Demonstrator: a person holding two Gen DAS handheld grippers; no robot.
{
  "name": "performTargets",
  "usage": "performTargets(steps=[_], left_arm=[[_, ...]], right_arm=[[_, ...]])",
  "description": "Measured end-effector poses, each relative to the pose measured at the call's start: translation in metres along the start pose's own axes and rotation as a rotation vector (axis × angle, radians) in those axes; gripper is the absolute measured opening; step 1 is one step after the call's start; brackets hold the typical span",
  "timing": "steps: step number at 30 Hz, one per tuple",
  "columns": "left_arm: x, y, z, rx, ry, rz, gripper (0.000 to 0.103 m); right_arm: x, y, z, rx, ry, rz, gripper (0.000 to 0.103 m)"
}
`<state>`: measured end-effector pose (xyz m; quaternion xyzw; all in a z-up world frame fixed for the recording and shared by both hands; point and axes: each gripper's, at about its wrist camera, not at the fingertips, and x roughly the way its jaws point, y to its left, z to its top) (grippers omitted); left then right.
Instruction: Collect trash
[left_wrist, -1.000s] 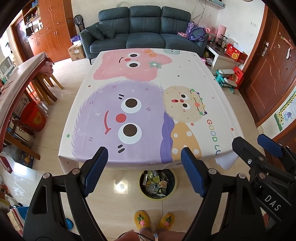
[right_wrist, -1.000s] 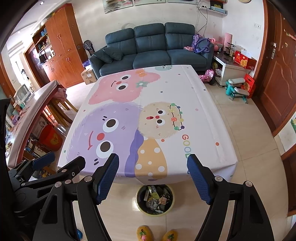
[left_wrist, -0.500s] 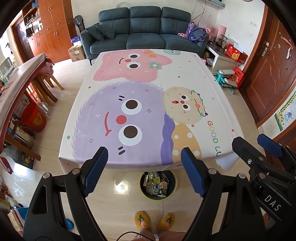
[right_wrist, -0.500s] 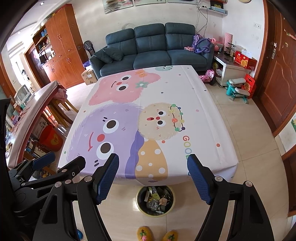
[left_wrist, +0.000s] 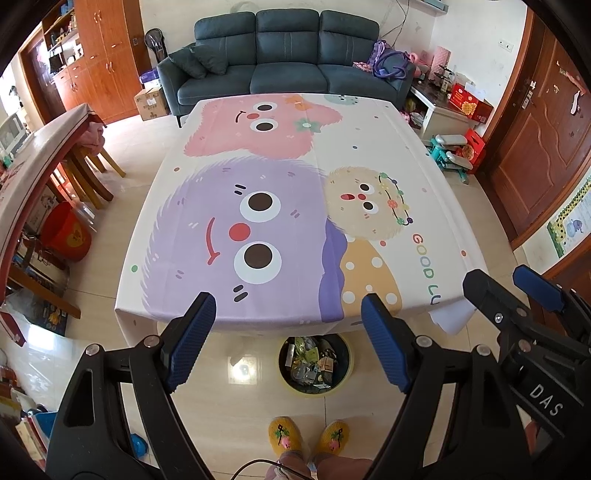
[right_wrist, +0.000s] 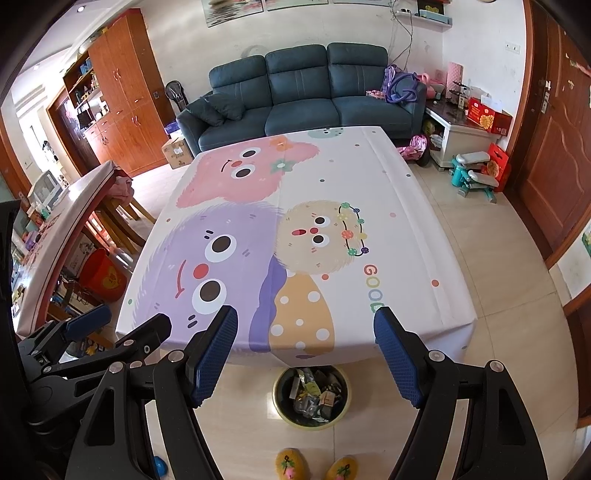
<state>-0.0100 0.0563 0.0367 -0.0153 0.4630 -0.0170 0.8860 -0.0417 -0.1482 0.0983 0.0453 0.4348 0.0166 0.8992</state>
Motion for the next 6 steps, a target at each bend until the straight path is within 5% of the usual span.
performTargets(steps=[6], left_arm=[[0.0002,-0.0007,-0.0008,0.000,0.000,0.001,0.079]], right_arm=[[0.0002,-0.0023,-0.0009,0.001,0.004,0.001,0.078]])
